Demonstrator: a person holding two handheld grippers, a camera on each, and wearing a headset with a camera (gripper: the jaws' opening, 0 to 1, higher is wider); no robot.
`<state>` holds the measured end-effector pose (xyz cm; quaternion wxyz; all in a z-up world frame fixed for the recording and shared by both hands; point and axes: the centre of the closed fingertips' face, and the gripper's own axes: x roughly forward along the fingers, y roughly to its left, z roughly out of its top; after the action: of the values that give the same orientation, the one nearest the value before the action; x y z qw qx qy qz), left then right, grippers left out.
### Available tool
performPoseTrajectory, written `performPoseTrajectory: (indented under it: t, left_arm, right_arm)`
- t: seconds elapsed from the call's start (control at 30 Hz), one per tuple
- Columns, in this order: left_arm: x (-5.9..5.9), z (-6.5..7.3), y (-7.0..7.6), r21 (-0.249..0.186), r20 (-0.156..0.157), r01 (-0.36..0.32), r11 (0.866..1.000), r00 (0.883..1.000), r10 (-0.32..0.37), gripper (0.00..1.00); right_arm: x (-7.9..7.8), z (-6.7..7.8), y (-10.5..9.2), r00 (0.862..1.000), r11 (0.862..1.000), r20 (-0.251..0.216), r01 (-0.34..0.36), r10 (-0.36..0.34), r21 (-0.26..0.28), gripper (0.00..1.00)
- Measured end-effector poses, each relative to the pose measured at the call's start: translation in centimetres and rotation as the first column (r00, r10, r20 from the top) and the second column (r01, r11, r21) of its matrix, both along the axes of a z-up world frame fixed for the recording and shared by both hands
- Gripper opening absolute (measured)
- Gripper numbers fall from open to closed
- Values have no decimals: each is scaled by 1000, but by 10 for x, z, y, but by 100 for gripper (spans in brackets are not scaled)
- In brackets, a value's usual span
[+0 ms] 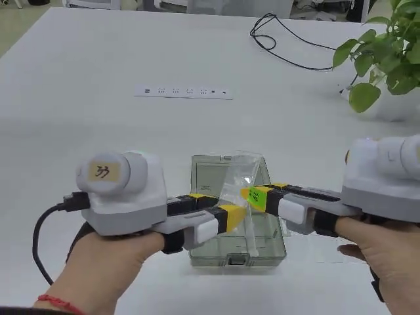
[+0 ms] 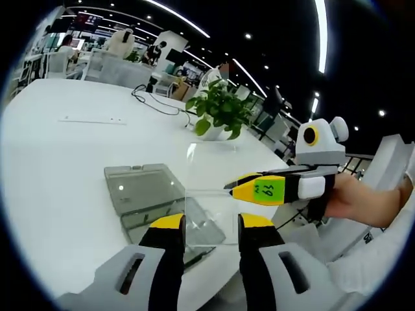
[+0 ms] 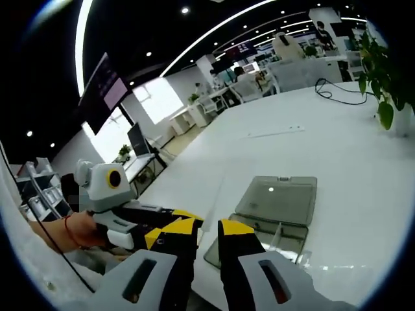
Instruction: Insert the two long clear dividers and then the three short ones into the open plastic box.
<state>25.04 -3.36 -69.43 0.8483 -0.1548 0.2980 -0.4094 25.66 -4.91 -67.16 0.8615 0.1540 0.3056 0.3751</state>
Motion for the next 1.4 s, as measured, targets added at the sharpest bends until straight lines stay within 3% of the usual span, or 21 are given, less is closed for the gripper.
performPoseTrajectory:
  t: [0.3, 0.37, 0.43, 0.5, 0.6, 0.73, 1.03, 1.4]
  left_arm:
    - [0, -1, -1, 13, 14, 6, 1000, 1000, -7, 30]
    - [-1, -2, -1, 17, 23, 17, 1000, 1000, -17, 27]
    - [-1, -3, -2, 23, 28, 19, 1000, 999, -20, 30]
    - [-2, -3, -3, 12, 9, 15, 1000, 1000, -15, 40]
    - [-4, -3, -5, 14, 25, 37, 999, 999, -38, 36]
    - [-6, -4, -4, 21, 44, 56, 998, 997, -57, 40]
    - [-9, -10, 13, 46, 58, 74, 996, 995, -76, 45]
    - [-14, -17, 29, 107, 129, 147, 983, 978, -161, 59]
  right_arm:
    - [-1, -3, 4, 999, 999, -29, 42, -42, -2, 8]
    - [-2, -3, 5, 998, 999, -35, 50, -50, -1, 7]
    - [-1, -4, 4, 997, 998, -42, 69, -69, -2, 7]
    - [-2, -4, 4, 996, 998, -49, 68, -68, 0, 7]
    - [-1, -4, 5, 996, 998, -53, 70, -70, -1, 7]
    - [-1, -3, 5, 995, 997, -65, 75, -74, 10, 7]
    - [3, -1, 4, 994, 997, -78, 75, -74, 10, 7]
    - [13, 1, 6, 992, 998, -106, 70, -70, -2, 7]
